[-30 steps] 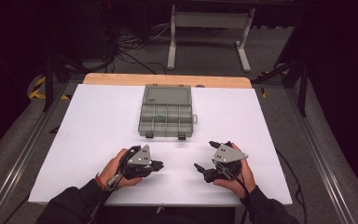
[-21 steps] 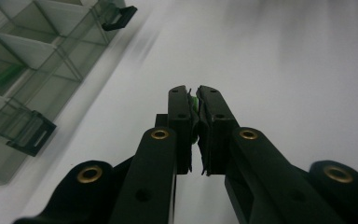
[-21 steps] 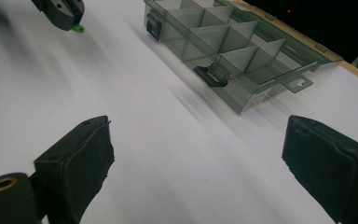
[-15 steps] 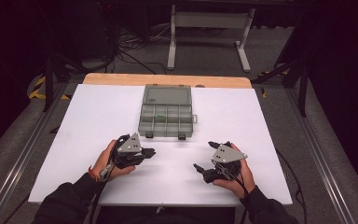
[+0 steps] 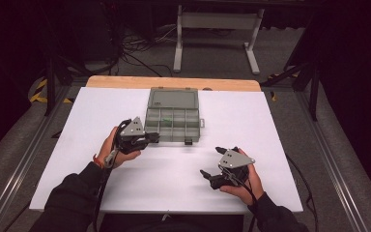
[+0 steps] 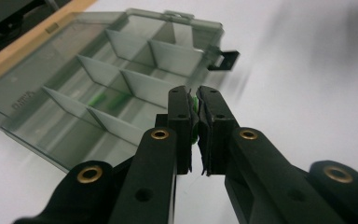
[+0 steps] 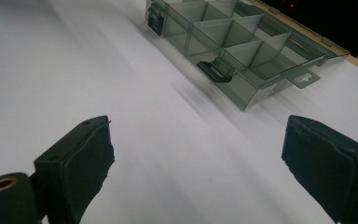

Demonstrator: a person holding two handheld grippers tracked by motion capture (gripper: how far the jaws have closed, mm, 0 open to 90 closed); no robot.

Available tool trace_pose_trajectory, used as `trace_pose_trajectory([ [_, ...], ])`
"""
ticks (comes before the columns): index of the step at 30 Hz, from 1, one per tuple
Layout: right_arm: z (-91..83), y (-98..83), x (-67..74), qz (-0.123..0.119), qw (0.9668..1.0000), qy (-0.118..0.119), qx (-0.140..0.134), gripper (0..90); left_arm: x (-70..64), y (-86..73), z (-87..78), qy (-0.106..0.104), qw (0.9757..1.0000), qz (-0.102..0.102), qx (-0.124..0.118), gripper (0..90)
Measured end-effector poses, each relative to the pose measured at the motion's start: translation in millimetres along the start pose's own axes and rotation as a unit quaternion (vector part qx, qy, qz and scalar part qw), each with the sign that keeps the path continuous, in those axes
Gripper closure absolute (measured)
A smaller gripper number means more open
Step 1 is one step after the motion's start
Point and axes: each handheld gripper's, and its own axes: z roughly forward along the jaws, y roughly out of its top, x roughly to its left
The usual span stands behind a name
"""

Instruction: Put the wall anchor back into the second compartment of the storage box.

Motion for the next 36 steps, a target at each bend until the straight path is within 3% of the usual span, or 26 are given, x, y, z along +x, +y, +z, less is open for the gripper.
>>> trace_pose_trajectory([
  [8,-0.1,-1.1,-0.9,0.001,1.0,0.001,0.001,8.8,26.9,12.8,12.4,0.022,0.9996,-0.014,0.008,84.5],
  [19,-0.4,-2.2,-1.7,0.004,1.0,0.001,0.002,8.9,57.1,25.4,36.9,0.027,0.9987,-0.031,0.028,84.5],
  [26,0.9,-3.1,-3.0,0.006,1.0,0.005,0.004,8.9,67.4,33.5,60.4,0.042,0.9968,-0.036,0.057,84.5],
  [36,0.9,-3.5,-3.6,0.008,0.9999,0.006,0.003,8.9,74.7,33.1,80.8,0.042,0.9953,-0.051,0.071,84.5],
])
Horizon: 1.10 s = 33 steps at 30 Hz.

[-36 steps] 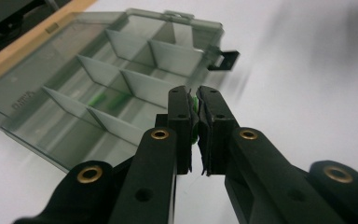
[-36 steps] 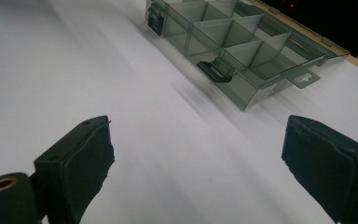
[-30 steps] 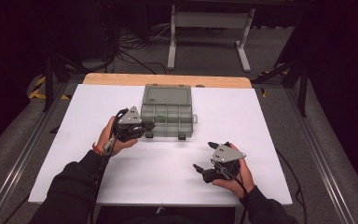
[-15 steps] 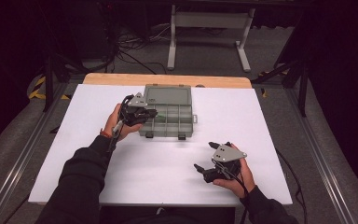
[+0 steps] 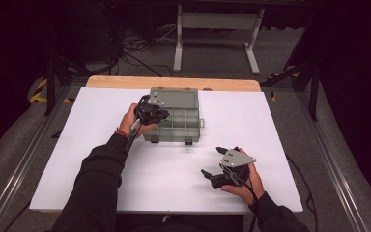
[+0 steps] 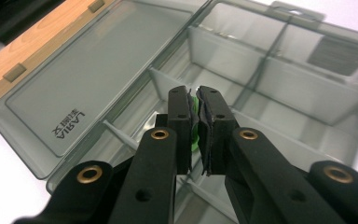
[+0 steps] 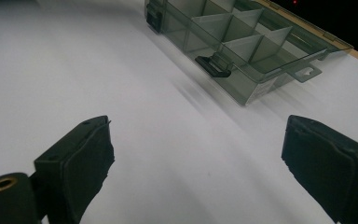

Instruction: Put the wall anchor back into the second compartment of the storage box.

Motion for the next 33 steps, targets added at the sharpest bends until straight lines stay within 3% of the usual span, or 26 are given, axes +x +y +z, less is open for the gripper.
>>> trace_pose_trajectory([
  [19,0.0,-3.5,-4.4,0.009,0.9999,0.002,0.003,9.0,2.1,2.0,9.2,0.013,0.9999,-0.008,0.005,84.4],
  [24,0.7,-3.7,-3.9,0.01,0.9999,0.007,0.004,9.0,4.0,1.1,2.5,0.004,0.9997,-0.021,-0.015,83.1],
  [29,-0.3,-4.1,-6.4,0.015,0.9999,0.004,0.002,9.1,1.5,0.2,-6.2,0.007,0.9997,-0.01,-0.022,82.0],
  [33,-1.6,-3.8,-9.1,0.022,0.9997,0.0,-0.005,9.3,-3.2,-6.2,-26.9,0.007,0.9989,0.007,-0.045,81.6],
])
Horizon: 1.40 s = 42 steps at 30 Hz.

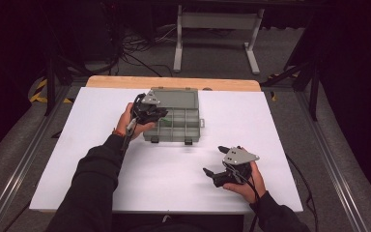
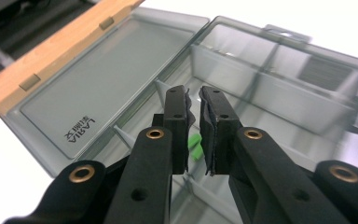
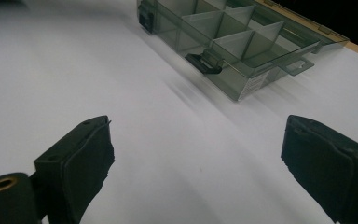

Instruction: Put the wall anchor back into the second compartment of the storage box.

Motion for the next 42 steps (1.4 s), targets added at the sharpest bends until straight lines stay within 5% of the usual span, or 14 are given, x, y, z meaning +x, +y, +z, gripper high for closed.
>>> trace_pose_trajectory([
  [11,6.3,12.5,-20.3,0.024,0.9986,-0.041,-0.025,9.3,-4.4,-34.7,-47.0,0.015,0.999,0.006,-0.043,75.1],
  [19,15.1,23.6,-43.7,0.025,0.9949,-0.09,-0.04,8.9,-9.8,-54.2,-69.8,0.041,0.997,0.011,-0.064,58.5],
  [21,19.6,27.4,-50.5,0.034,0.9945,-0.092,-0.036,9.0,-11.5,-57.8,-72.1,0.038,0.9971,0.013,-0.065,55.1],
  [23,25.4,32.3,-60.5,0.044,0.9918,-0.112,-0.043,10.1,-13.0,-61.4,-73.7,0.055,0.9964,0.013,-0.063,44.7],
  [34,50.5,54.5,-93.9,0.085,0.9915,-0.093,-0.034,14.2,5.1,-71.8,-68.3,0.077,0.9948,-0.027,-0.061,22.7],
  [40,59.0,67.5,-110.6,0.084,0.9887,-0.119,-0.037,16.7,27.5,-67.2,-64.8,0.094,0.9923,-0.056,-0.057,18.9],
  [42,65.6,69.2,-116.8,0.067,0.9889,-0.13,-0.026,17.3,35.0,-65.3,-63.3,0.109,0.9908,-0.062,-0.052,18.9],
])
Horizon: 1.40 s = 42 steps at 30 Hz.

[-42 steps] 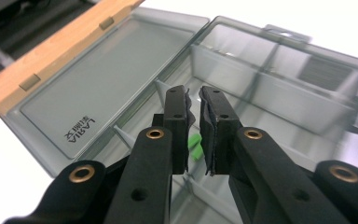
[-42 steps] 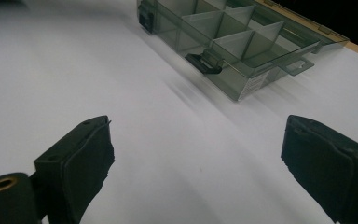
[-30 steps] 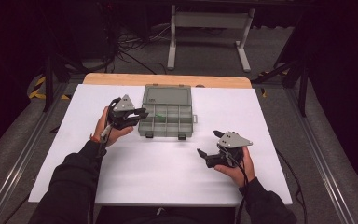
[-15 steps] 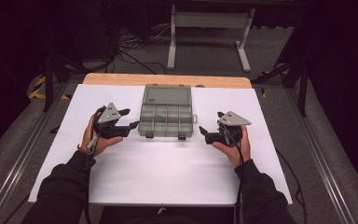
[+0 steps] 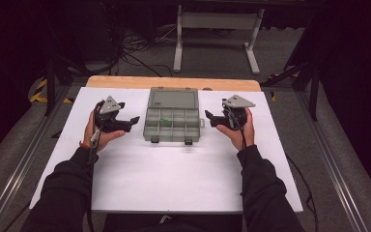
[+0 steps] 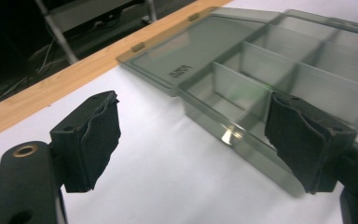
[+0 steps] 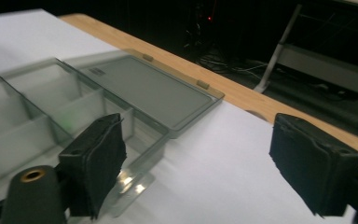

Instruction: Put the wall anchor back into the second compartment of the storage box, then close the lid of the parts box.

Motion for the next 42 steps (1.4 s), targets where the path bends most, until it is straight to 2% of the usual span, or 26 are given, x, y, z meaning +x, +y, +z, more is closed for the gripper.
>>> trace_pose_trajectory([
  [1,5.4,1.4,-3.8,0.008,0.9999,-0.002,0.014,16.7,3.2,0.6,1.7,0.008,1.0,0.0,-0.001,18.9],
  [2,7.9,1.6,-7.3,0.014,0.9998,-0.014,0.006,17.4,5.8,0.9,3.5,0.006,0.9999,-0.01,0.0,18.9],
  [3,10.4,3.1,-10.9,0.022,0.9997,-0.015,0.003,16.5,9.0,1.7,5.9,0.005,0.9999,-0.016,0.001,18.5],
  [7,20.9,9.7,-24.1,0.045,0.9987,-0.021,0.009,15.8,14.7,6.5,12.9,0.009,0.9998,-0.019,0.003,17.6],
  [9,24.9,12.2,-27.2,0.041,0.9986,-0.028,0.016,17.3,18.0,10.6,15.3,0.011,0.9997,-0.022,0.002,17.5],
  [11,28.4,13.8,-29.6,0.04,0.9987,-0.025,0.02,19.1,20.7,14.7,18.5,0.014,0.9997,-0.02,0.005,17.2],
  [14,33.3,14.6,-31.6,0.038,0.9987,-0.022,0.024,22.2,24.7,17.4,21.9,0.005,0.9996,-0.027,0.009,16.4],
  [16,40.4,14.8,-33.1,0.043,0.9982,-0.018,0.038,22.5,26.8,18.7,25.2,0.013,0.9994,-0.027,0.019,16.0],
  [17,46.6,15.4,-33.3,0.043,0.9978,-0.013,0.049,25.7,28.5,19.1,27.1,0.009,0.9994,-0.026,0.021,14.3],
  [18,46.6,15.4,-33.3,0.043,0.9978,-0.013,0.049,25.7,28.9,19.5,29.1,0.016,0.9992,-0.027,0.024,14.3],
  [19,49.2,16.0,-32.9,0.04,0.9978,-0.016,0.051,29.0,30.1,19.7,31.4,0.021,0.9989,-0.031,0.029,15.2],
  [20,51.2,17.0,-32.7,0.038,0.9979,-0.01,0.052,38.3,30.6,19.6,33.3,0.019,0.9986,-0.037,0.031,15.3],
  [21,51.7,17.8,-32.5,0.041,0.9981,-0.012,0.045,46.6,30.6,19.8,34.9,0.021,0.9986,-0.036,0.033,15.5],
  [22,52.2,17.9,-32.5,0.047,0.9981,-0.01,0.037,50.4,30.1,19.9,37.0,0.027,0.9983,-0.036,0.036,15.7],
  [23,54.4,17.5,-33.0,0.054,0.9979,0.003,0.034,56.4,30.5,20.0,38.7,0.022,0.9983,-0.036,0.039,16.1],
  [26,63.5,16.4,-31.9,0.044,0.9972,0.004,0.06,68.8,31.0,21.4,44.8,0.038,0.9973,-0.032,0.054,18.5],
  [29,67.2,18.4,-32.4,0.04,0.9973,0.01,0.061,86.5,29.4,23.5,47.3,0.069,0.9955,-0.027,0.059,30.0],
  [30,68.0,19.4,-32.4,0.036,0.9976,0.01,0.058,89.7,29.3,23.5,47.4,0.065,0.9959,-0.029,0.055,35.9],
  [31,68.8,19.8,-32.6,0.036,0.9976,0.011,0.059,90.0,28.8,23.2,48.5,0.061,0.9963,-0.031,0.052,41.5],
  [32,70.2,19.5,-33.2,0.038,0.9974,0.013,0.06,90.0,28.2,22.8,51.9,0.064,0.9959,-0.027,0.059,46.0],
  [33,72.7,18.1,-33.3,0.04,0.9969,0.012,0.067,90.0,27.7,21.9,54.8,0.062,0.9956,-0.028,0.065,57.5],
  [34,74.8,17.0,-33.0,0.039,0.9965,0.01,0.073,90.0,27.7,20.7,59.3,0.061,0.9949,-0.027,0.076,62.6],
  [37,82.4,14.3,-30.5,0.034,0.9949,0.005,0.095,90.0,24.8,17.1,71.7,0.06,0.993,-0.025,0.099,74.2],
  [40,89.2,14.2,-27.9,0.03,0.9937,0.009,0.108,90.0,21.2,14.3,82.2,0.057,0.9917,-0.023,0.113,83.9],
  [41,93.2,13.4,-26.4,0.021,0.9924,0.015,0.121,90.0,20.3,13.1,85.8,0.051,0.991,-0.023,0.121,85.8],
  [42,93.2,13.4,-26.4,0.021,0.9924,0.015,0.121,90.0,19.0,11.4,90.7,0.048,0.99,-0.018,0.131,85.8],
])
